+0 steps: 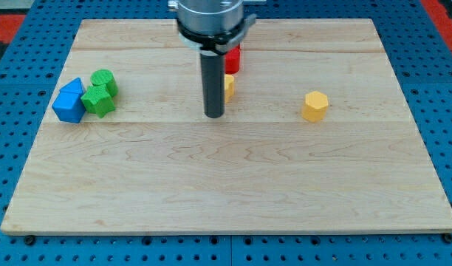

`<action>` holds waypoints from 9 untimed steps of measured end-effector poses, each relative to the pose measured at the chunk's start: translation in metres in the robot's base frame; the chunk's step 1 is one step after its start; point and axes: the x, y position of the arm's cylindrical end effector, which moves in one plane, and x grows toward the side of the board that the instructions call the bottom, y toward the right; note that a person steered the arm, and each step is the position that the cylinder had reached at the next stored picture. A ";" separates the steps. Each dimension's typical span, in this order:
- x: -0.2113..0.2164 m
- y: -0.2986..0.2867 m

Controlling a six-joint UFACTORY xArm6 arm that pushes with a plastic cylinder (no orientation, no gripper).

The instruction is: Push the yellow hexagon towards the bottom of the yellow heart

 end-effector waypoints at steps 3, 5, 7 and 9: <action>-0.008 0.058; -0.058 0.183; -0.022 0.173; 0.004 0.186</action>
